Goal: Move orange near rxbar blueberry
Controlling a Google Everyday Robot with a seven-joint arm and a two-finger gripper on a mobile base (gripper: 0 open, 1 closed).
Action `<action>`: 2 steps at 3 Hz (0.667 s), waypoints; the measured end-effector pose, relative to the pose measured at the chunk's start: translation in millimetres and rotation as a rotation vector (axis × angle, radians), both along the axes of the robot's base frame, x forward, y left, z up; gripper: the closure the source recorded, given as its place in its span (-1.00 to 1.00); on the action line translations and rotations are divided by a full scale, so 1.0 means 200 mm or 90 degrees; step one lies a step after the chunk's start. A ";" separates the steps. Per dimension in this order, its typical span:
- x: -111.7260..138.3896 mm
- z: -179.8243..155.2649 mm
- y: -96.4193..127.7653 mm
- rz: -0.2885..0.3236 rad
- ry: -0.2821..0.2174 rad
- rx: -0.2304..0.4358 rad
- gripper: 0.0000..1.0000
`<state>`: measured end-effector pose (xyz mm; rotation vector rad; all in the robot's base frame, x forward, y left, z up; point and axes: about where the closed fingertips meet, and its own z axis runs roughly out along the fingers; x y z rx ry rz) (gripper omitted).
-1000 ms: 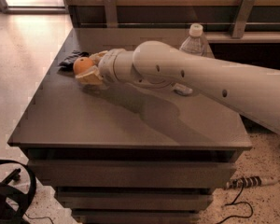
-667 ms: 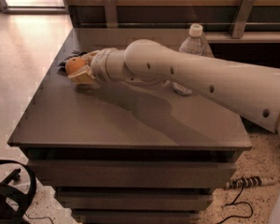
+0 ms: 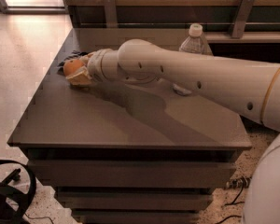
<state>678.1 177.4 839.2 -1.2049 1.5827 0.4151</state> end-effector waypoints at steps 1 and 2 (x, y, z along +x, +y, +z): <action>0.00 0.00 0.01 0.002 -0.001 0.001 0.65; -0.01 0.01 0.02 0.004 -0.001 0.001 0.15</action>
Offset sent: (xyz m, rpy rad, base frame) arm -0.0006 0.0011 0.0007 0.0006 -0.0009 0.0023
